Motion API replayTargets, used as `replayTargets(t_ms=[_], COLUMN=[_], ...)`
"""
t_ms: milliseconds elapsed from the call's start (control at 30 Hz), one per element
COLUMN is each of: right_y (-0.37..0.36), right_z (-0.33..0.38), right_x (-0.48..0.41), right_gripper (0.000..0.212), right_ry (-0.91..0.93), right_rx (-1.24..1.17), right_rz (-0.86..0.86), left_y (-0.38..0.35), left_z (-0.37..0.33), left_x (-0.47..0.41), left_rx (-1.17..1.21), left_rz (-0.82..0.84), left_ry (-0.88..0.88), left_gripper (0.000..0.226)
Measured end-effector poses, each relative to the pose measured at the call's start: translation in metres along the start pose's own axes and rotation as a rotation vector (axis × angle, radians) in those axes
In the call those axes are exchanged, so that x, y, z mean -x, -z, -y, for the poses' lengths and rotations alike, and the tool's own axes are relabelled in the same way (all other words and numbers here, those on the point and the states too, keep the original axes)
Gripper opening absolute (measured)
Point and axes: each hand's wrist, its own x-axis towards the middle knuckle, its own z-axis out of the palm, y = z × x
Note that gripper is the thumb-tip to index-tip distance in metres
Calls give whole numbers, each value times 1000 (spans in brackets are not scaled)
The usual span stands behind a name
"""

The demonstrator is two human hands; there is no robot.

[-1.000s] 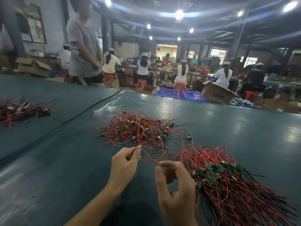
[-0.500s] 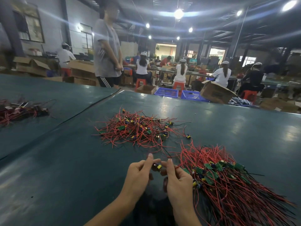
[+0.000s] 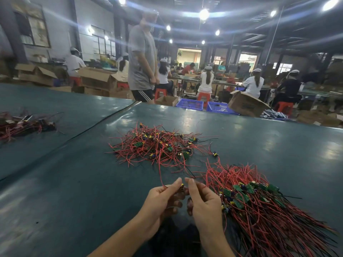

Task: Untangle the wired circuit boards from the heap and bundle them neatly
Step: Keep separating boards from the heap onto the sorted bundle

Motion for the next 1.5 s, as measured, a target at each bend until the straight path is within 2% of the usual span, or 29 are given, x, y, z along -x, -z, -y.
replayTargets(t_ms=[67,167,300,400,533,633,733,833,900,967,1067,1167,1300,1400,1500], right_y=[0,2,5,20,40,42,33,16,6,6,19,31,29,24,22], right_z=[-2,-6,-9,-3,9,11,7,-1,-3,-1,0,2,5,11,13], right_x=[-1,-4,-9,-21,-29,-27,-20,-8,-3,-4,-16,-22,-16,-7,0], right_gripper=[12,18,21,19,18,20,17,28,30,29,28,24,21,22,59], right_ry=[-39,-113,-189,-264,-235,-184,-185,-165,-128,-145,-178,-128,-35,84,164], right_rx=[-17,-54,-91,-229,-395,-398,-242,-57,-14,-16,-150,-247,-245,-225,-208], right_rz=[-8,-40,-106,-242,-299,-310,-269,-86,-27,-68,-234,-322,-209,-33,70], left_y=[1,2,2,4,9,10,9,8,8,7,12,15,15,18,22], left_z=[0,1,3,-2,-8,-6,-4,-3,-2,-2,-6,-10,-10,-13,-16], left_x=[1,-1,-2,-3,-5,-5,-5,-5,-5,-5,-8,-10,-13,-16,-16], left_rx=[7,-11,-32,-43,-37,-32,-59,-72,-107,-123,-112,-87,124,259,334], left_rz=[10,19,31,59,86,92,79,89,108,110,87,57,-20,-64,-73], left_ry=[-34,-70,-111,-126,-149,-173,-183,-194,-197,-197,-190,-171,-121,-88,-44], left_gripper=[34,44,29,22,14,15,17,23,26,23,25,32,38,28,24])
